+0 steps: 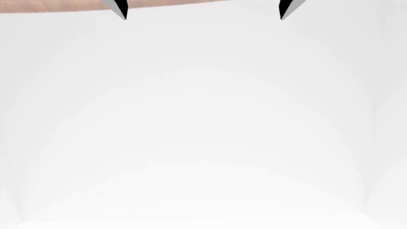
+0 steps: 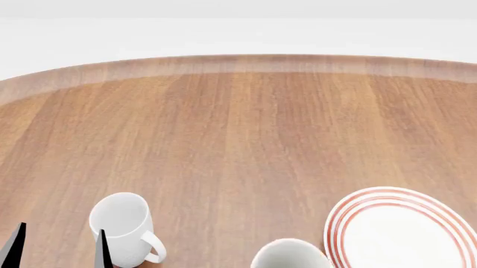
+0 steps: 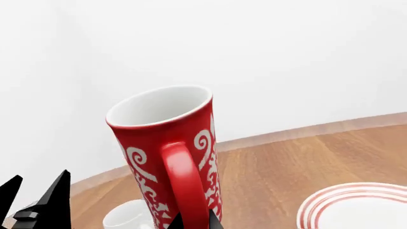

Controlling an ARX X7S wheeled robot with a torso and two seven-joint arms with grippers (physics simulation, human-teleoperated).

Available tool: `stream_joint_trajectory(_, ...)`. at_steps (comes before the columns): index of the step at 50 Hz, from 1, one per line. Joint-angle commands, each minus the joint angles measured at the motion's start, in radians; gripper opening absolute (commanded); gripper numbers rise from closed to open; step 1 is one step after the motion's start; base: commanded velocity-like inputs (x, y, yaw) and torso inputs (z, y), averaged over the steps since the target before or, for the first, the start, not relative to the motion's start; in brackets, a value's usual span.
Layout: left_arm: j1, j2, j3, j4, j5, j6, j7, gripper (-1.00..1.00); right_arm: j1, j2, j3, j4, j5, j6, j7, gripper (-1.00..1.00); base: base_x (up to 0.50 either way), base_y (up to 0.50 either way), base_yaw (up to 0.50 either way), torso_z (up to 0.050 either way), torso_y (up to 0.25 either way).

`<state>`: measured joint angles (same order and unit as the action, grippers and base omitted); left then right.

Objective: Pick up the red mug and put it on the plate

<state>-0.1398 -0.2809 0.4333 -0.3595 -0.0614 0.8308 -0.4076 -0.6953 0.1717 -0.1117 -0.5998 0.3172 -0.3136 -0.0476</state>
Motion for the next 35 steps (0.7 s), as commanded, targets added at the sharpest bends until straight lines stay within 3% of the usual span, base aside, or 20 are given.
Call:
stream_joint_trajectory(1,-0.001,0.000,0.002,-0.003,0.000,0.005,-0.003,1.00,0.067,0.041,0.025,-0.178,0.063,0.224,0.127,-1.00,0.00,0.00,0.00,0.000,0.000)
stream_joint_trajectory(14,-0.003,-0.001,0.005,-0.008,-0.002,0.015,-0.004,1.00,0.267,0.134,0.088,-0.329,0.165,0.585,0.313,-1.00,0.00,0.00,0.00,0.000,0.000)
stream_joint_trajectory(35,-0.006,-0.001,0.006,-0.013,0.003,0.025,-0.011,1.00,0.526,0.236,0.130,-0.332,0.305,0.893,0.489,-1.00,0.00,0.00,0.00,0.000,0.000)
